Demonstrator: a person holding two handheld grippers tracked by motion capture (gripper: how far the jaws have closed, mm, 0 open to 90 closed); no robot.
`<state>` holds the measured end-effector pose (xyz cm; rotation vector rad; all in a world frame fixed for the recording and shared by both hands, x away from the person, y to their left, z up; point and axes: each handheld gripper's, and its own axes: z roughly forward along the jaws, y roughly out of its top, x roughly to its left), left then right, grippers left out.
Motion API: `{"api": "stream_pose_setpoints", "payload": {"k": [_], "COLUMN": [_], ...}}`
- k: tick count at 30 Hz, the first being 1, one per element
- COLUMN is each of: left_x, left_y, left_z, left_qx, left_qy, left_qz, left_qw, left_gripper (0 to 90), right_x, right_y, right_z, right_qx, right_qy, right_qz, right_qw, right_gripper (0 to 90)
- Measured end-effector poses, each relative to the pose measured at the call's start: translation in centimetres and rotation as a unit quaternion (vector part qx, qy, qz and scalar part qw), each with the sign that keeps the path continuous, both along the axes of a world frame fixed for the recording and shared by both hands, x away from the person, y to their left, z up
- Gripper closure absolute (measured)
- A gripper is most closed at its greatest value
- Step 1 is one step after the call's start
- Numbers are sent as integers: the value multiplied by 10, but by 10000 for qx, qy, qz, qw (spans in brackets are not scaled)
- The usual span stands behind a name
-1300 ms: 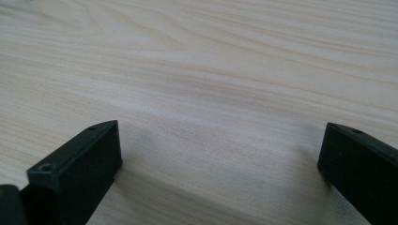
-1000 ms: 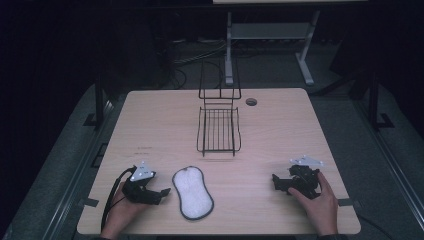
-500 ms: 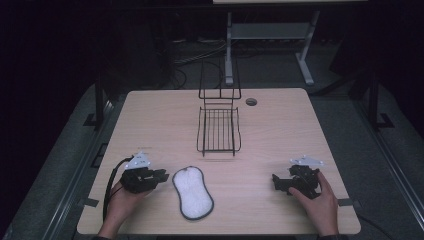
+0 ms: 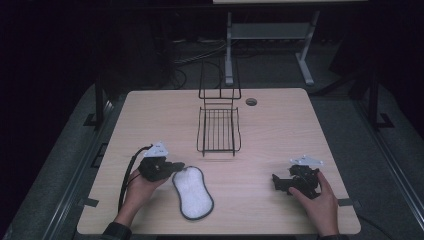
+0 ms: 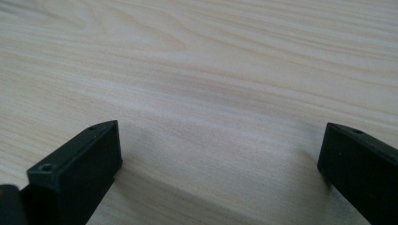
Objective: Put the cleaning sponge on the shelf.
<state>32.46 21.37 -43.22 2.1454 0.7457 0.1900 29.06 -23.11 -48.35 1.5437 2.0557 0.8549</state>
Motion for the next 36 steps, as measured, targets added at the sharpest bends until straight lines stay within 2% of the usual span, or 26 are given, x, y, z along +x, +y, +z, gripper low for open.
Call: {"api": "stream_pose_setpoints", "payload": {"k": [9,18,29,36], "left_x": [9,12,12,8], "left_y": [-26,-29,-16,1], "left_z": [-7,-18,-18,-18], "left_qx": [129,387,364,379], "left_qy": [98,303,341,327], "left_qz": [-262,-280,-112,81], "left_qw": [9995,9984,9987,9987], "left_gripper": [895,895,895,896], "right_x": [0,0,0,0], "right_y": [0,0,0,0], "right_z": [0,0,0,0], "right_qx": [1,1,0,1], "right_qy": [1,0,0,2], "right_qz": [7,13,13,12], "right_qw": [10000,10000,10000,10000], "right_gripper": [0,0,0,0]}}
